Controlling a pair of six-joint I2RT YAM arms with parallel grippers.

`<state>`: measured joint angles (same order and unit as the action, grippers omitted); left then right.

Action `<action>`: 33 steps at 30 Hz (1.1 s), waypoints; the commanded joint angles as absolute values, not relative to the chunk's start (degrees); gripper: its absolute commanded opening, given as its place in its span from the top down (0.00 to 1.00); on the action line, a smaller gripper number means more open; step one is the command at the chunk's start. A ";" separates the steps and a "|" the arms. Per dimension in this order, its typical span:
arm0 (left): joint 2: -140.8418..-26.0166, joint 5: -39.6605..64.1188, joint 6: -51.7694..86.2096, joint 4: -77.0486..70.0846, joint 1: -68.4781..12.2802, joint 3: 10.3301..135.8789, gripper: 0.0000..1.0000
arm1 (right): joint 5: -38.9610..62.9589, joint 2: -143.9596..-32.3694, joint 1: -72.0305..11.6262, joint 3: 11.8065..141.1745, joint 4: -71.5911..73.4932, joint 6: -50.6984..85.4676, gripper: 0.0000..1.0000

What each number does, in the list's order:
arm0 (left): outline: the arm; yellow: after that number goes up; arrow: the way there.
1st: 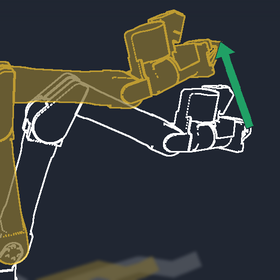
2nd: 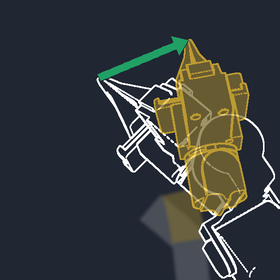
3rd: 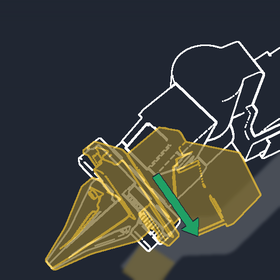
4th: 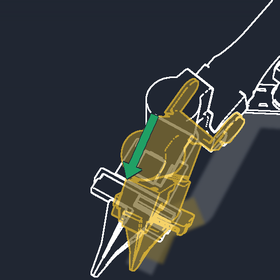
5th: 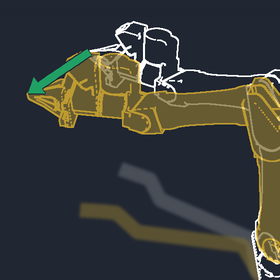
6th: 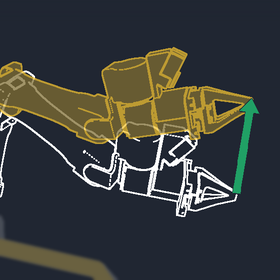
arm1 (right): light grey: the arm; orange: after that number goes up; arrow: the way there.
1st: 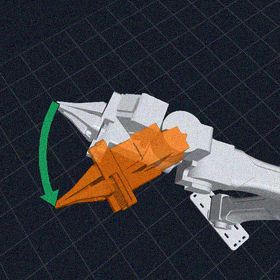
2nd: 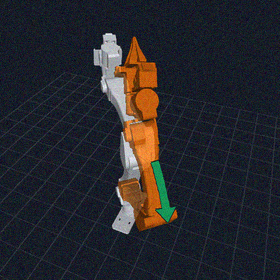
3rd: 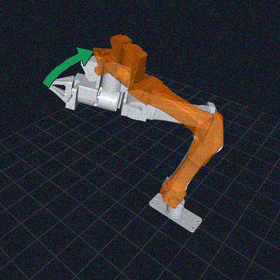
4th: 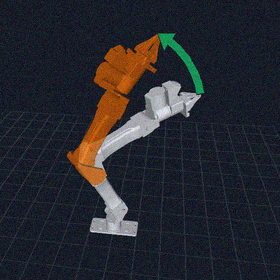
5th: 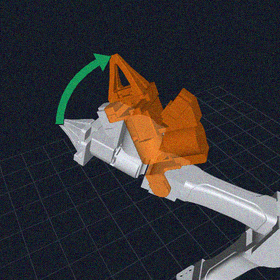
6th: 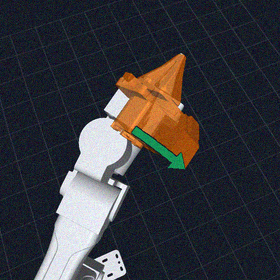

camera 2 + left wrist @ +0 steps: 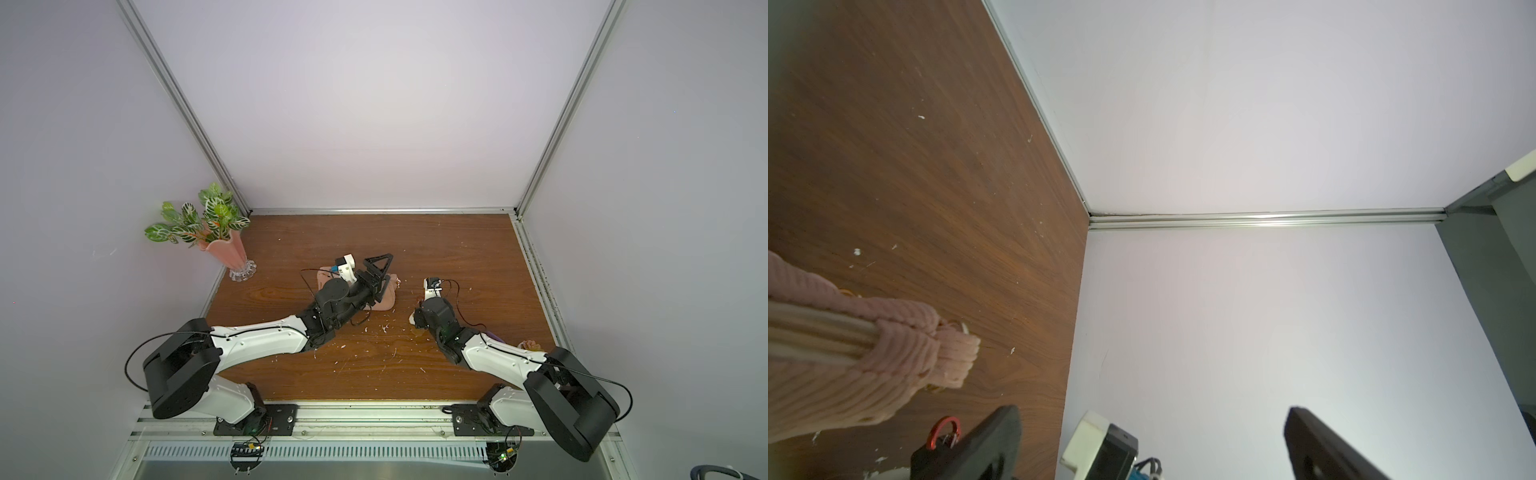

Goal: Remove the decoration from the bag
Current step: Place the bag at the center of the board, then place the decoration item at the center of the board.

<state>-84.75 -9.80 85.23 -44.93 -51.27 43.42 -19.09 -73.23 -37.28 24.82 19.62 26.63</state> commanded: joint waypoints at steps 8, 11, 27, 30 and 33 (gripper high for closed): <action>-77.04 -11.28 75.37 -36.41 -50.81 44.01 0.01 | -20.36 -82.62 -34.72 30.79 26.91 25.67 1.00; -75.19 -12.43 74.10 -34.57 -50.81 43.35 0.01 | -20.19 -85.05 -34.03 32.29 27.63 25.66 1.00; -69.30 -16.19 72.50 -30.21 -50.85 39.63 0.00 | -15.63 -89.81 -30.79 37.95 25.88 24.79 0.53; -68.62 -16.81 71.77 -29.62 -50.87 39.62 0.01 | -14.43 -88.19 -30.37 37.53 25.68 24.79 0.44; -68.26 -17.29 70.69 -28.83 -50.82 39.93 0.00 | -13.55 -86.18 -30.13 36.95 25.42 25.04 0.39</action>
<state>-69.23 -15.86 72.95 -30.37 -51.27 39.83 -14.98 -89.65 -30.44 36.62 25.41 25.08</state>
